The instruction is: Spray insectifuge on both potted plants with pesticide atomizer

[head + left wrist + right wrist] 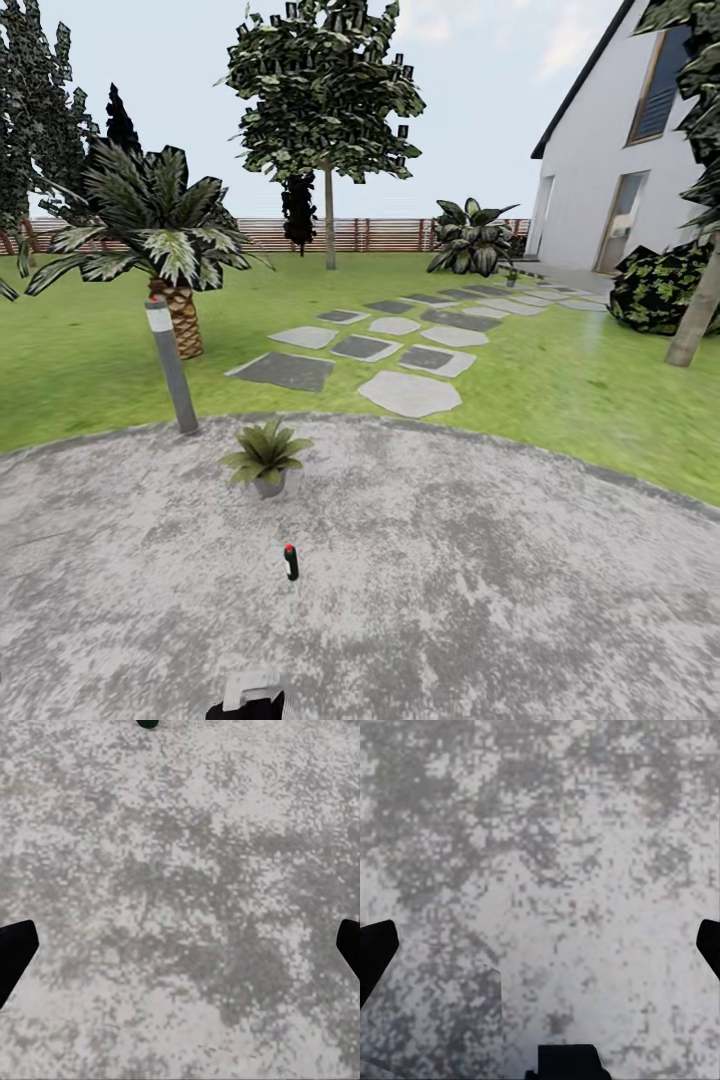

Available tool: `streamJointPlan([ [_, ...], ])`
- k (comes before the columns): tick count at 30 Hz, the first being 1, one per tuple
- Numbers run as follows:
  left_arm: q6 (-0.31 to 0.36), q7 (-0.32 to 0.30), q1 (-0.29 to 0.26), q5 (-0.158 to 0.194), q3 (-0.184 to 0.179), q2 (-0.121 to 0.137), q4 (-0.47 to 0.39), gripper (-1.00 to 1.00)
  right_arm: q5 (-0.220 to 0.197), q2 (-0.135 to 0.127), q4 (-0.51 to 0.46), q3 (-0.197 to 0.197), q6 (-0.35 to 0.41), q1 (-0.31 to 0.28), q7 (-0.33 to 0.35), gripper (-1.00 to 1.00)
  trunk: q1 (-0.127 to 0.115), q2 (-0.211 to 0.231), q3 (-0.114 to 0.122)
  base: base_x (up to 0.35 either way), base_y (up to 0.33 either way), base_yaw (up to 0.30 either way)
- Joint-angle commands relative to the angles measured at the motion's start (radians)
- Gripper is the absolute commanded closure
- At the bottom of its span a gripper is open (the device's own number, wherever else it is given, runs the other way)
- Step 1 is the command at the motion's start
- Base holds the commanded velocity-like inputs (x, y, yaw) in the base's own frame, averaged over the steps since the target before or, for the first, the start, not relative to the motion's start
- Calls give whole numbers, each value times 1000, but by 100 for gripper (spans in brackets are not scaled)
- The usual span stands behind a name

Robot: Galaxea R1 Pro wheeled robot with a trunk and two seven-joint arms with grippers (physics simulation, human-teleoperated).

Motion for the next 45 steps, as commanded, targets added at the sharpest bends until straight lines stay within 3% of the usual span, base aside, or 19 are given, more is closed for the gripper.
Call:
streamJointPlan([
  [1, -1, 0, 0, 10, -1, 0, 0, -100, -1, 0, -1, -1, -1, 0, 0, -100, 0, 0, -1, 182, 269, 0],
  [26, 0, 0, 0, 10, -1, 0, 0, -100, 0, 0, -1, -1, -1, 0, 0, -100, 0, 0, -1, 179, 269, 2],
  [45, -1, 0, 0, 10, -1, 0, 0, -100, 0, 0, -1, -1, -1, 0, -1, -100, 0, 0, -1, 167, 269, 242],
])
